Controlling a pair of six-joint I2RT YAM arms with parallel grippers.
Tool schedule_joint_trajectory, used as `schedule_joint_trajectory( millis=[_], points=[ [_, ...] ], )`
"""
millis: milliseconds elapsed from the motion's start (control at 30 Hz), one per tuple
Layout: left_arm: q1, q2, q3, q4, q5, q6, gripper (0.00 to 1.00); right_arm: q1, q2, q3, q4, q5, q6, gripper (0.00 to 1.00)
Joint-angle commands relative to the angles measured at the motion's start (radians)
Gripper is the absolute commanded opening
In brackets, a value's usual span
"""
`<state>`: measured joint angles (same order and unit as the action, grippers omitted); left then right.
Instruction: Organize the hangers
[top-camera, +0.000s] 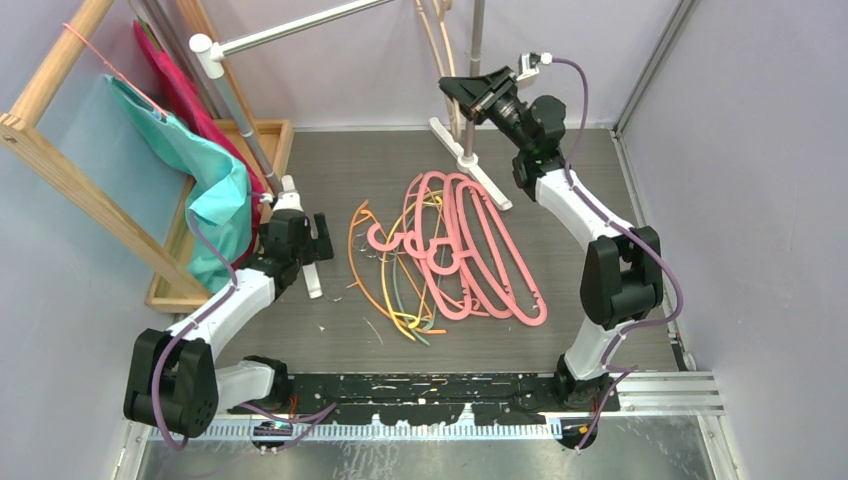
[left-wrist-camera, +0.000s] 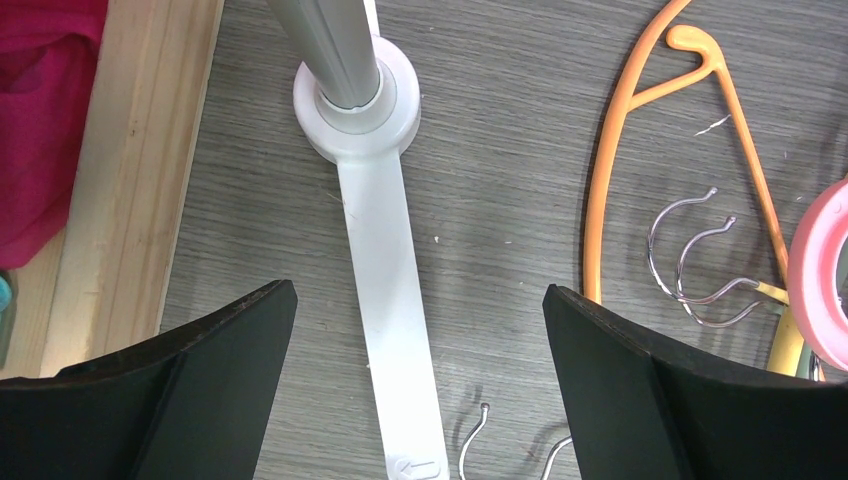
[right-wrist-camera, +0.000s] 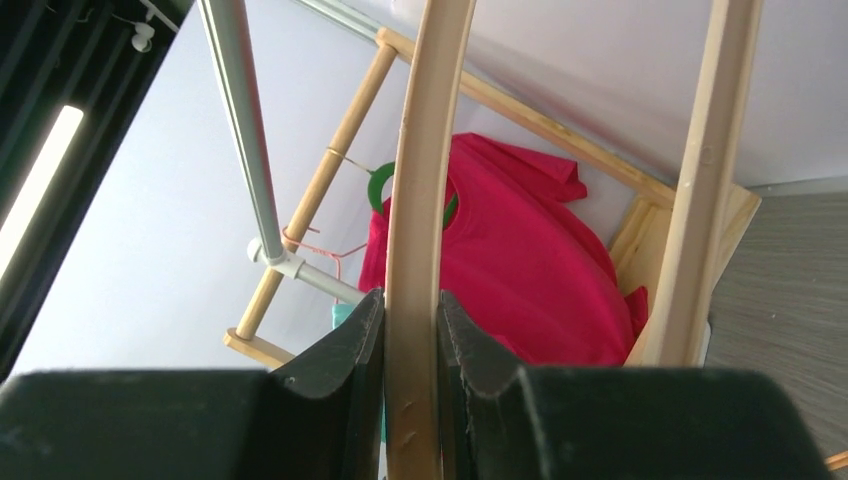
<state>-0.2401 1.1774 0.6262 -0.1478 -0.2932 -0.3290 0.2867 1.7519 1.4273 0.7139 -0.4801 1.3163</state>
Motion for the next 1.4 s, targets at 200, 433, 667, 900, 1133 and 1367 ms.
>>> schedule_joint_trajectory(
  millis=[200, 433, 667, 900, 1133, 1367],
  points=[
    [0.002, -0.013, 0.000, 0.029, -0.025, 0.001, 0.98, -0.091, 0.036, 0.027, 0.075, -0.013, 0.083, 0.03],
    [0.002, -0.018, -0.001, 0.026, -0.026, 0.001, 0.98, -0.125, 0.031, -0.035, 0.121, -0.021, 0.114, 0.18],
    [0.001, -0.013, 0.000, 0.025, -0.027, 0.001, 0.98, -0.157, -0.036, -0.081, 0.115, -0.036, 0.071, 0.52],
    [0.001, -0.012, 0.001, 0.025, -0.029, 0.002, 0.98, -0.170, -0.179, -0.097, -0.015, -0.005, -0.109, 0.76],
    [0.002, -0.016, -0.002, 0.028, -0.021, 0.002, 0.98, -0.169, -0.383, -0.139, -0.316, 0.225, -0.486, 0.94],
    [0.002, -0.008, 0.001, 0.030, -0.018, 0.004, 0.98, -0.135, -0.515, -0.155, -0.555, 0.519, -0.769, 1.00]
  ],
)
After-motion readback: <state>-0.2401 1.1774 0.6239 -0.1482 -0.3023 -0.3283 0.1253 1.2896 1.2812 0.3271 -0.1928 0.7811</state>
